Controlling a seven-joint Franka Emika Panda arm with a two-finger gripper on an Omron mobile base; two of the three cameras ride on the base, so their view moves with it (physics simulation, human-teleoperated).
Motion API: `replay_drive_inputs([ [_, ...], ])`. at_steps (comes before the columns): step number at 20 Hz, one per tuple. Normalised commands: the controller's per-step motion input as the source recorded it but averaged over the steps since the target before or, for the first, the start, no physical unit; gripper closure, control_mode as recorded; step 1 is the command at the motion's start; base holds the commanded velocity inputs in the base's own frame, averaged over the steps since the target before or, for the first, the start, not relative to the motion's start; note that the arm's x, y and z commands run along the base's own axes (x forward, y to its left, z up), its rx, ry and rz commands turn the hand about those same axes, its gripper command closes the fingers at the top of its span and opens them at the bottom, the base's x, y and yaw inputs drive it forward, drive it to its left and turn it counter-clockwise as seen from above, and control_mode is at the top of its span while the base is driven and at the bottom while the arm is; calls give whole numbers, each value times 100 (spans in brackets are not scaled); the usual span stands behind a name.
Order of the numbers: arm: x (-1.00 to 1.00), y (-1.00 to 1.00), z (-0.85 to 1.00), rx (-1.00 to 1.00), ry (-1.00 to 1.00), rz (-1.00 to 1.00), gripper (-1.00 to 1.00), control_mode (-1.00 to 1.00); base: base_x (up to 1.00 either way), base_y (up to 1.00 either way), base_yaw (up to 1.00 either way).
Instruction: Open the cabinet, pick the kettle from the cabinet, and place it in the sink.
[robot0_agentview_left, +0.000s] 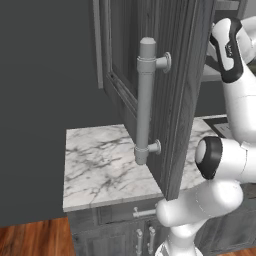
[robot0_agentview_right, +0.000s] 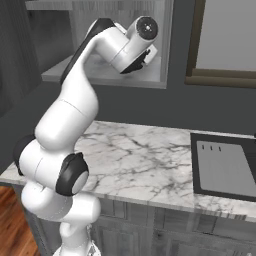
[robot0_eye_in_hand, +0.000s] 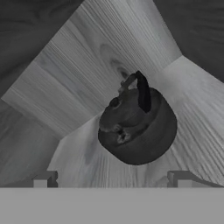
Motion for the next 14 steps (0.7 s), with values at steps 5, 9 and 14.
replay_drive_inputs([
  [5, 25, -6, -10, 0, -5, -1, -100, -100, 0, 0, 0],
  [9, 31, 0, -3, 0, -8, -5, -100, -100, 0, 0, 0],
  [14, 26, 0, -2, 0, -9, -11, -100, -100, 0, 0, 0],
])
